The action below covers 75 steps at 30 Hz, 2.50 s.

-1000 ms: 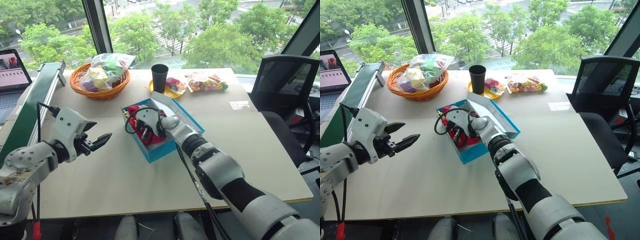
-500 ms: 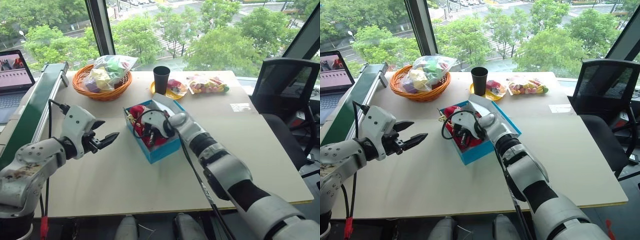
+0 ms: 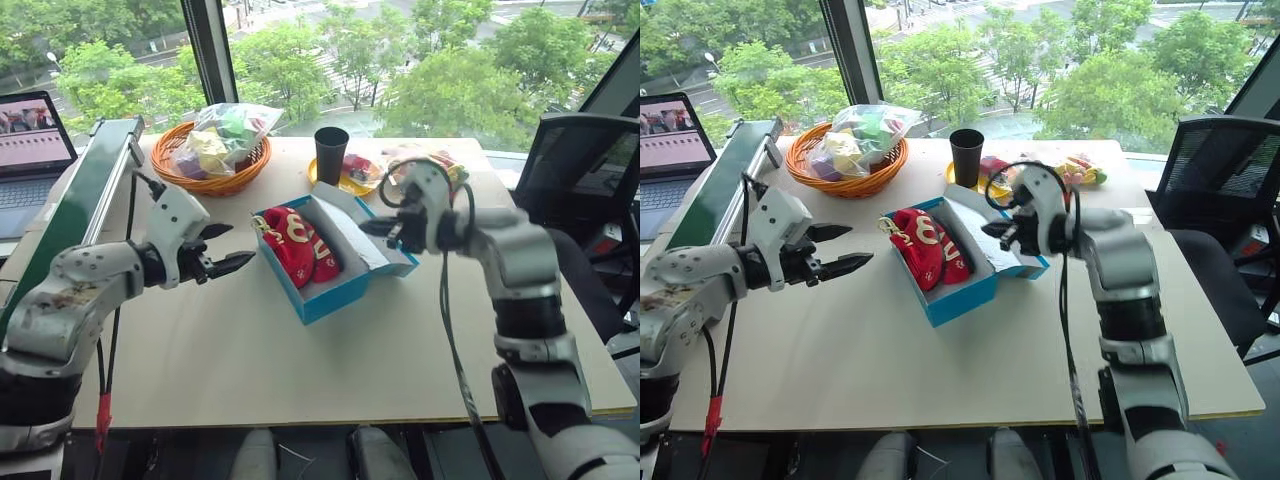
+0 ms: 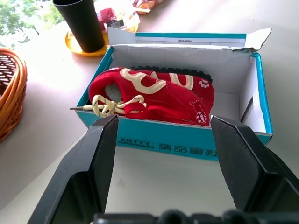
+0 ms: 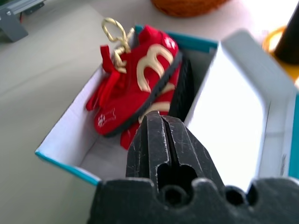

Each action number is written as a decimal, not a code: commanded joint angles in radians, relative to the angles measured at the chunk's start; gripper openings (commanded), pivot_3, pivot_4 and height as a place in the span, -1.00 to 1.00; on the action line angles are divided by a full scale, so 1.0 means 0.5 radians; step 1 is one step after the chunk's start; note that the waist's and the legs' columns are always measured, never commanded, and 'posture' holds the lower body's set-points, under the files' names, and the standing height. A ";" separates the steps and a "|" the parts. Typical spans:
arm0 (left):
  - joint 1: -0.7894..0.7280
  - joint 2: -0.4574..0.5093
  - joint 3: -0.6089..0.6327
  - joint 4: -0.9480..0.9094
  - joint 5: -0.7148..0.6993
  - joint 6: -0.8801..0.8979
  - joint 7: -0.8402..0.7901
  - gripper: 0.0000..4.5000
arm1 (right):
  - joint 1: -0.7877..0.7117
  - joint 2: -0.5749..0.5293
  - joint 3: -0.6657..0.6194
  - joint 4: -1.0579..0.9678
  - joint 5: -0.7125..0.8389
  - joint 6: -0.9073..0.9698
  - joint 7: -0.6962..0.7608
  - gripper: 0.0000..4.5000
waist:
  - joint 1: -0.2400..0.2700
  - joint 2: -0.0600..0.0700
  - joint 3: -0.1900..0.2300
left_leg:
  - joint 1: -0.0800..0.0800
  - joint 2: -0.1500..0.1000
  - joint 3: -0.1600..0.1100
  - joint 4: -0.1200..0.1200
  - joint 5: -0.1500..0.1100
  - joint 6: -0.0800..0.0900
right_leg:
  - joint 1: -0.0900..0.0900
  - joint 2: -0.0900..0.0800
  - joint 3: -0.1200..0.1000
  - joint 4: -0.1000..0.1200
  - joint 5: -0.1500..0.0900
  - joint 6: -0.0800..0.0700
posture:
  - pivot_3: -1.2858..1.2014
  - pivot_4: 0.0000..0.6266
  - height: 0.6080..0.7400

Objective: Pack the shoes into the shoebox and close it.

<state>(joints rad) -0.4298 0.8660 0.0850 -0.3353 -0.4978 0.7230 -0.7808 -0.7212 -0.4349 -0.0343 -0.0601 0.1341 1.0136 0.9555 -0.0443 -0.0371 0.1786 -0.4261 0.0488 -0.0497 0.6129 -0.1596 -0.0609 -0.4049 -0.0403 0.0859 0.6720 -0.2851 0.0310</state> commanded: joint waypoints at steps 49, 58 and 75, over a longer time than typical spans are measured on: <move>0.208 0.510 0.307 -0.001 -0.006 0.053 -0.519 0.48 | 0.288 0.326 0.044 0.000 0.895 -0.635 -0.375 -0.98 | -0.028 0.005 0.007 | 0.003 0.001 0.002 0.001 0.000 0.001 | 0.001 0.001 0.004 0.004 -0.006 0.010 | 0.03 -0.52 0.92; 0.254 0.433 0.327 -0.137 -0.071 0.150 -0.385 0.48 | -0.133 0.389 0.258 0.468 0.652 -0.782 -0.366 -0.98 | -0.055 0.005 0.007 | 0.005 0.002 0.003 0.002 0.000 0.001 | 0.000 0.002 0.004 0.005 -0.006 0.009 | 0.03 -0.52 0.92; 0.633 0.399 0.558 -0.332 -0.060 0.164 -0.266 0.48 | -0.711 0.768 0.956 2.503 -0.617 -2.028 -0.592 -0.98 | -0.074 -0.003 0.000 | 0.023 0.002 0.004 -0.003 0.000 0.000 | 0.014 0.002 0.005 0.006 -0.001 0.000 | 0.03 -0.52 0.92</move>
<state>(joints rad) -0.1203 1.0651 0.3270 -0.4611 -0.5168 0.8081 -0.9218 -1.1297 -0.0445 0.3525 1.0722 -0.0503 -0.0026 0.6743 -0.0816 -0.0386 0.1786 -0.4095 0.0499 -0.0478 0.6101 -0.1597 -0.0609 -0.3932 -0.0392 0.0885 0.6747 -0.2865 0.0310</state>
